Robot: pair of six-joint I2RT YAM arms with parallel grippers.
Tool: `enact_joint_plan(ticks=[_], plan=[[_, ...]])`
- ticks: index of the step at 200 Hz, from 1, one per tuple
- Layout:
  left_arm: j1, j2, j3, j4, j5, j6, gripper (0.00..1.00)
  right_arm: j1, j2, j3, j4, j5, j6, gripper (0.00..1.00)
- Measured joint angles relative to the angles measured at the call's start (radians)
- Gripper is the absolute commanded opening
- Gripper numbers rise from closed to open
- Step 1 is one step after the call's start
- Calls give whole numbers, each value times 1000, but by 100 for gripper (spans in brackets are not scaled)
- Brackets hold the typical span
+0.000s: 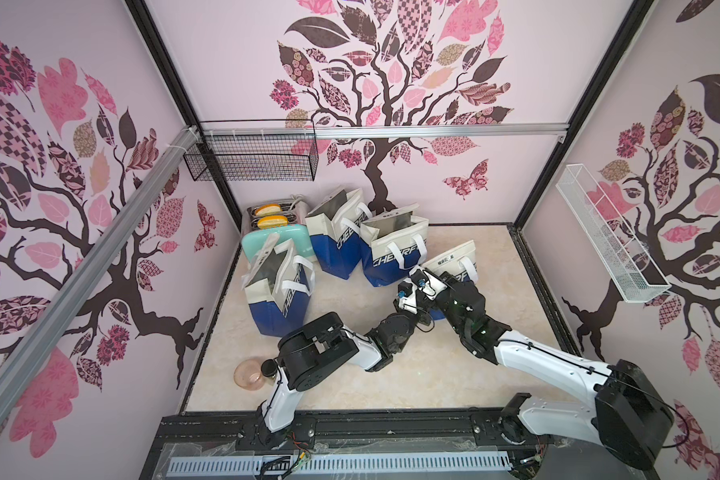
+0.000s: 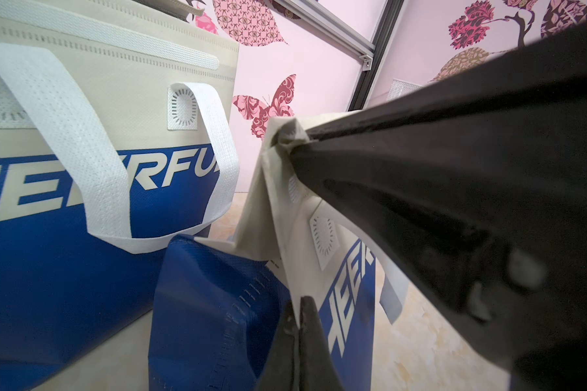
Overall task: Open the takeout bag
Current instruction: Open the takeout bag at the center of the board.
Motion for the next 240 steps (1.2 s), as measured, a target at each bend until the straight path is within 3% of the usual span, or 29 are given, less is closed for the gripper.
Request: enact_joint_plan(ticks=[136, 240], plan=[[31, -65, 65, -240, -15, -195, 0, 64, -10, 177, -314, 246, -201, 0], [51, -79, 124, -412, -55, -314, 0, 78, 127, 325, -333, 433, -445, 0]])
